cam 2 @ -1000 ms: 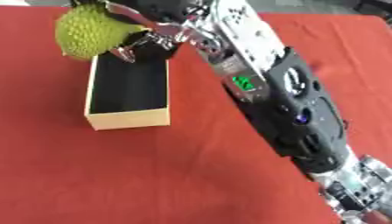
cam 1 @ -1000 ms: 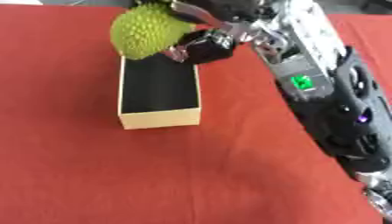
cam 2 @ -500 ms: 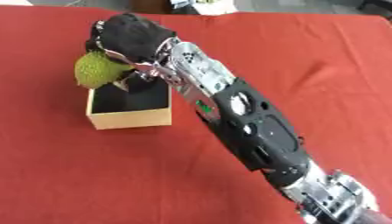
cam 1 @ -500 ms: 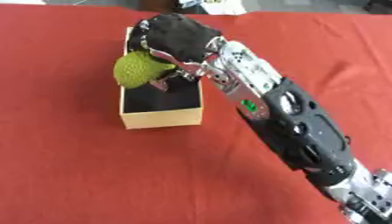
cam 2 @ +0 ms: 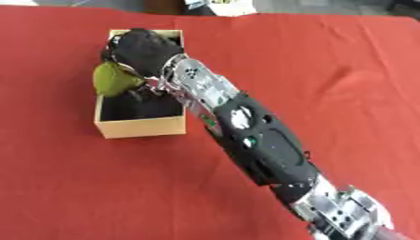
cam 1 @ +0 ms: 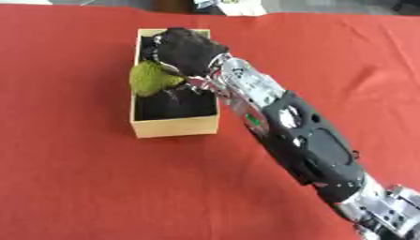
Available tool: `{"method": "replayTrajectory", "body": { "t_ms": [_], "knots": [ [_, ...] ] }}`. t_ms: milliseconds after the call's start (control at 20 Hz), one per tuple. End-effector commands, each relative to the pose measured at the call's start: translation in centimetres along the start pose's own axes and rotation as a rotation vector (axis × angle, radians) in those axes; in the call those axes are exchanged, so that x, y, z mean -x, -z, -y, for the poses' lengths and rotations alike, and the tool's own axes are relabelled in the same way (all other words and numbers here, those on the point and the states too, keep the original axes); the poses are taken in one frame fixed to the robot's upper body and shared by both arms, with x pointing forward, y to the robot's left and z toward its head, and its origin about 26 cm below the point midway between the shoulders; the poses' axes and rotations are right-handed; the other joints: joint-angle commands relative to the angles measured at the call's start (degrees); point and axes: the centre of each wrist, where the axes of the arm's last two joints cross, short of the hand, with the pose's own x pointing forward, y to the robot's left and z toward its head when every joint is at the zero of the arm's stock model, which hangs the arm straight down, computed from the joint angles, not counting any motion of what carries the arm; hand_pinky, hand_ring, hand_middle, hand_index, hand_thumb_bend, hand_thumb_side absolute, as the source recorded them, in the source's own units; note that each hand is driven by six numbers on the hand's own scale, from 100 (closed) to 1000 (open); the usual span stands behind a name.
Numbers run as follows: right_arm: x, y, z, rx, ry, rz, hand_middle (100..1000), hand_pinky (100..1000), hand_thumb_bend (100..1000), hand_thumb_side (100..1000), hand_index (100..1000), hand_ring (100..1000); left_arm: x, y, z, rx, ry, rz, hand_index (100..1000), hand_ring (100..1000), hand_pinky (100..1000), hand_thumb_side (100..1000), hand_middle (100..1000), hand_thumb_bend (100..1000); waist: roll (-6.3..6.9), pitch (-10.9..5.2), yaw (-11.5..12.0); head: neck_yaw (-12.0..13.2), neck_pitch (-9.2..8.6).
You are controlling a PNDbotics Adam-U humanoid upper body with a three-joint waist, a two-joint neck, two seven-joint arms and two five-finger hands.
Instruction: Pick up objects on the table and place them in the box.
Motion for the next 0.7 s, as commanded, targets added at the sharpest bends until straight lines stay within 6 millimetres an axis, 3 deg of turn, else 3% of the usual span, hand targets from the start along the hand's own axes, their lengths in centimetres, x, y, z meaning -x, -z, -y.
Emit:
{"method": "replayTrajectory", "body": {
  "t_ms": [50, 350, 700],
  "knots": [
    [0.4, -0.2, 1.1, -0.028, -0.076, 0.042, 839, 937, 369, 106, 925, 901, -0.5, 0.5, 0.0, 0.016, 0.002, 0.018, 673, 612, 555, 693, 689, 148, 0.38, -0.86, -0.01, 0.22, -0.24],
    [1.1, -1.2, 2.4, -0.048, -0.131, 0.032, 844, 962, 425, 131, 937, 903, -0.5, 0.5, 0.0, 0.017, 0.006, 0.015, 673, 612, 555, 692, 688, 148, 0.33, -0.94, -0.30, 0.35, -0.31],
    [2.3, -3.5, 4.7, 0.061, -0.108, -0.046, 832, 941, 371, 136, 944, 903, -0.5, 0.3, -0.1, 0.010, 0.010, 0.008, 673, 613, 555, 694, 690, 149, 0.36, -1.01, -0.70, 0.68, -0.42]
  ]
}}
